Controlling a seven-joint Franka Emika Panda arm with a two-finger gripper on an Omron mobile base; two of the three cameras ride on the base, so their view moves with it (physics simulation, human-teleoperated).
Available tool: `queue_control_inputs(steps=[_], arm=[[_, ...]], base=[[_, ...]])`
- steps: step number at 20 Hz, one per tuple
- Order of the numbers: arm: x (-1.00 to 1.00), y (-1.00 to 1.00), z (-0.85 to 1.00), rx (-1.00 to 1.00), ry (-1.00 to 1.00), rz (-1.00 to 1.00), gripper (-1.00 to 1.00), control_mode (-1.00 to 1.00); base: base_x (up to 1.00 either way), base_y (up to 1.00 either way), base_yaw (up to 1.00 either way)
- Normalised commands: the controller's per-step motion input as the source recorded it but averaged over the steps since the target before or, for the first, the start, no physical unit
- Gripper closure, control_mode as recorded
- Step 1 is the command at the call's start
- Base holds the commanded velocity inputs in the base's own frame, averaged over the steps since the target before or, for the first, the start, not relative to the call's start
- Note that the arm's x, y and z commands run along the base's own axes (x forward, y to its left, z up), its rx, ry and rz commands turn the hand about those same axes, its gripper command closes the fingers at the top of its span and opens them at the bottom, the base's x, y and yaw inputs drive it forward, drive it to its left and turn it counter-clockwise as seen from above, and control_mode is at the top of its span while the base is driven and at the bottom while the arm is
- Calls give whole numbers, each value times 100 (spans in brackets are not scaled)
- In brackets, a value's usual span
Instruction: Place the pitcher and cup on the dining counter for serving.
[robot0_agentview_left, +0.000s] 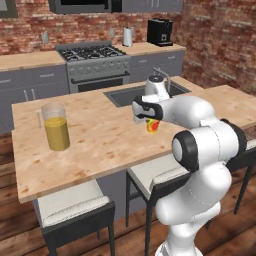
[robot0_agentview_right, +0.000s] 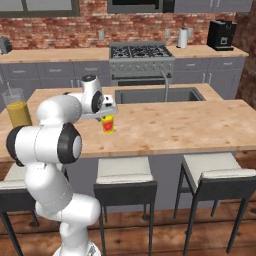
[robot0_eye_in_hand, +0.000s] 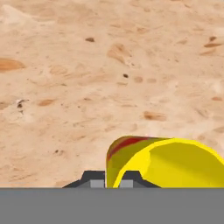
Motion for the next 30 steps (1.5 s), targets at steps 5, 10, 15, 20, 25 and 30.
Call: queue_control_inputs(steps=[5,10,15,20,25,30], arm=[[1,0,4,0,0,0,-100,-100],[-5,0,31,0,0,-1,-100,-100],[-55,0,67,0,-9,-2,-100,-100],[-92,0,81,0,-21,-1,-100,-100],[-100,-2,50,0,-28,-3,-100,-100],[-100,-8,10,0,-31,-2,-100,-100]], base=[[0,0,0],[0,0,0],[0,0,0],[0,0,0],[0,0,0],[0,0,0]])
